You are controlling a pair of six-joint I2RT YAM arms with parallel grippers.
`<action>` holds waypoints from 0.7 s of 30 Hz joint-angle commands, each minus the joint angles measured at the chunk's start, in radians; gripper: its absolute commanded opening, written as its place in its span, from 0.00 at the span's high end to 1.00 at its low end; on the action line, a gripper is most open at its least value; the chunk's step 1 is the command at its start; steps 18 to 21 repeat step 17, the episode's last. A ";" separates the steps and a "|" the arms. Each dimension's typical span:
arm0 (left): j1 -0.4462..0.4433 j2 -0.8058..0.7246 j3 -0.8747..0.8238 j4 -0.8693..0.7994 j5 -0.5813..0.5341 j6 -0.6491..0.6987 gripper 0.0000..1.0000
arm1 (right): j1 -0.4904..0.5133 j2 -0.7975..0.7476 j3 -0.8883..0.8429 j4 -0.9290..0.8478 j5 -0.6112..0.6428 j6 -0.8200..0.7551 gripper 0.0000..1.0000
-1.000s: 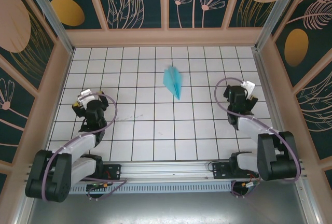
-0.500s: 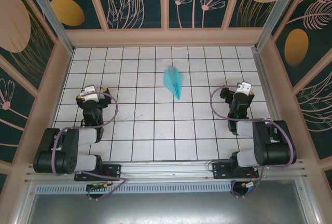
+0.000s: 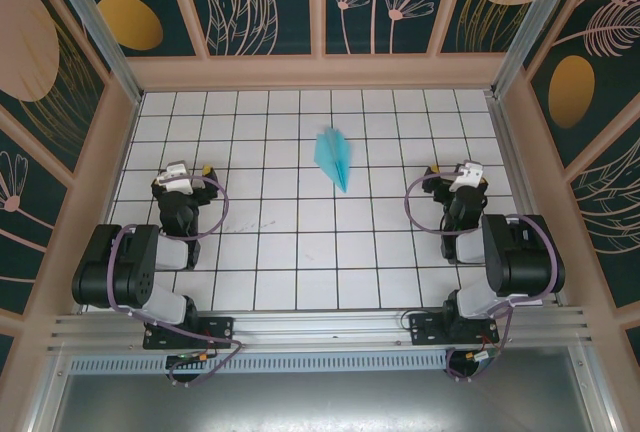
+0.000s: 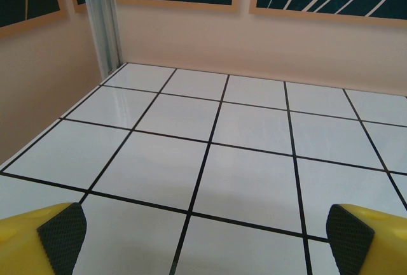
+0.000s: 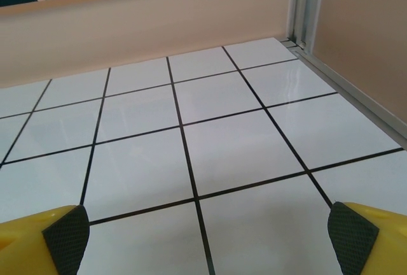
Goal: Fold a paper plane with a square sheet of paper (pick it up from the middle)
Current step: Reset both arms
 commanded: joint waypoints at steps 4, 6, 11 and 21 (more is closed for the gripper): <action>0.006 0.005 0.003 0.065 0.042 0.020 0.01 | -0.008 0.008 -0.007 0.074 -0.029 0.000 0.01; 0.007 0.007 0.017 0.039 0.068 0.029 0.01 | -0.009 0.009 -0.008 0.073 -0.029 -0.001 0.01; 0.007 0.012 0.024 0.032 0.067 0.028 0.01 | -0.009 0.009 -0.009 0.074 -0.029 -0.001 0.01; 0.007 0.009 0.019 0.040 0.064 0.028 0.01 | -0.009 0.006 -0.014 0.082 -0.044 -0.008 0.01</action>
